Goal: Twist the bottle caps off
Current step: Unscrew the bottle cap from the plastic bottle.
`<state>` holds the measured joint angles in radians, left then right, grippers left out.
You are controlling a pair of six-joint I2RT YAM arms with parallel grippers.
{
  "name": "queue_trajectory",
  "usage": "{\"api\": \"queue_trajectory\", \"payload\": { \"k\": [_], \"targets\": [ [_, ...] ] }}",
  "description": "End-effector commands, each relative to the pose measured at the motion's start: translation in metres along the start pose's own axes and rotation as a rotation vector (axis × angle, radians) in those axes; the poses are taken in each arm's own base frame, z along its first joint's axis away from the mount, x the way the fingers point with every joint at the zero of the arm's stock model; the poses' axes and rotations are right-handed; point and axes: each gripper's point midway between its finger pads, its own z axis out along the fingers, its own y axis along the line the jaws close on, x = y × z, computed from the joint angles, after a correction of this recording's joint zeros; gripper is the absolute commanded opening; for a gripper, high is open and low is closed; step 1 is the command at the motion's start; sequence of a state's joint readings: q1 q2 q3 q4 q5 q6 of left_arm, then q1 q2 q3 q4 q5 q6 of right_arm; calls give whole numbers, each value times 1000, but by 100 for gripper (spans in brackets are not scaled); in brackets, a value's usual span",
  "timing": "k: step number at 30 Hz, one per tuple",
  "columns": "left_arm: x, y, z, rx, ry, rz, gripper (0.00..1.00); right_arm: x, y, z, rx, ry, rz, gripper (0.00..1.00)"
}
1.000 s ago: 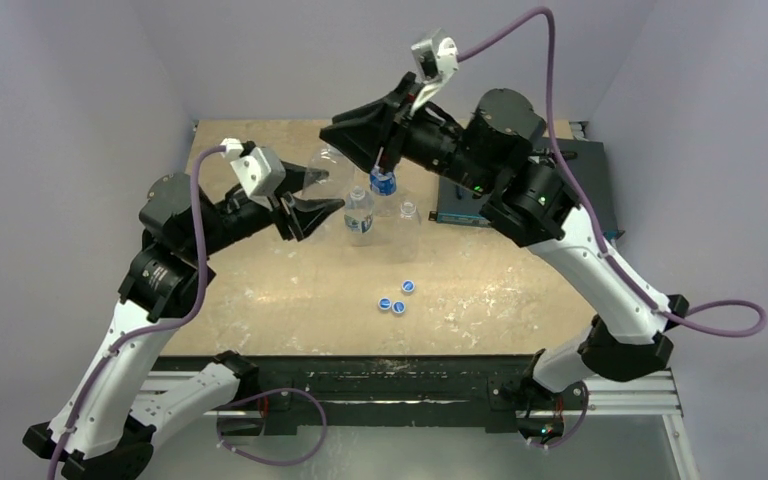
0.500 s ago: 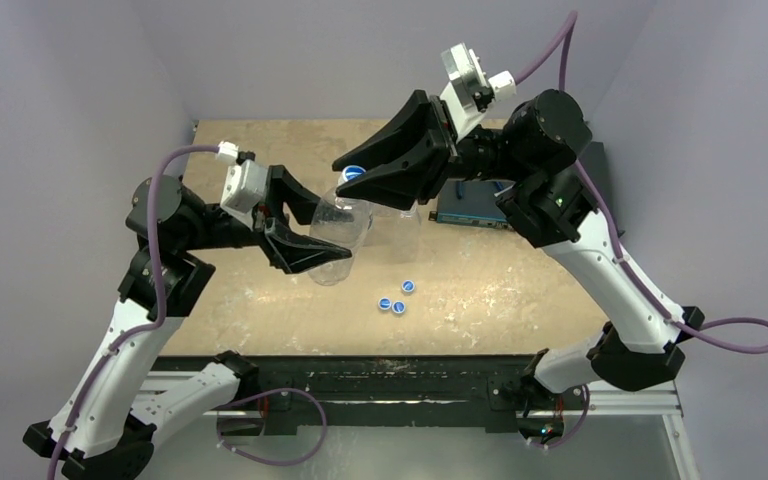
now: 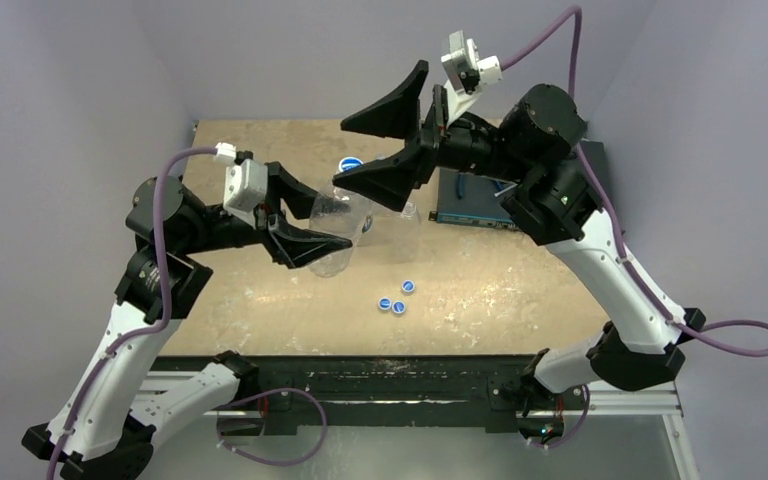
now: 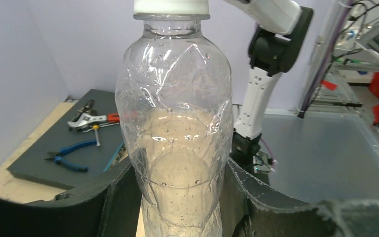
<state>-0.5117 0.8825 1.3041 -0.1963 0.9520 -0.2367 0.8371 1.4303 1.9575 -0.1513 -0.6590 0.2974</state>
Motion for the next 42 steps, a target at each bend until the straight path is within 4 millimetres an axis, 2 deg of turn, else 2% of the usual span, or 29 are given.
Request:
{"api": "queue_trajectory", "payload": {
  "k": [1,7,10,14,16,18,25,30,36,42],
  "targets": [
    [-15,11,-6,-87,-20,170,0,-34,-30,-20,258,-113,-27,97],
    [-11,52,-13,-296,-12,217,0,-49,-20,-26,316,-167,-10,99],
    [-9,69,-18,-376,5,266,0,-43,-23,-14,396,-142,6,99],
    [-4,85,-24,-457,28,286,0,-29,-42,2,522,-95,29,99],
    [-4,86,-25,-466,32,292,0,-16,-59,8,592,-66,45,97],
    [-3,85,-25,-464,33,293,0,-14,-64,12,609,-68,62,95],
    [-1,86,-28,-476,40,304,0,-7,-61,22,575,-68,121,89],
    [1,87,-29,-485,44,302,0,-11,-52,22,535,-101,145,77],
    [2,88,-30,-493,48,303,0,-10,-46,21,505,-106,160,67],
    [3,89,-30,-494,48,298,0,-5,-45,22,499,-92,173,51]
  ]
}}
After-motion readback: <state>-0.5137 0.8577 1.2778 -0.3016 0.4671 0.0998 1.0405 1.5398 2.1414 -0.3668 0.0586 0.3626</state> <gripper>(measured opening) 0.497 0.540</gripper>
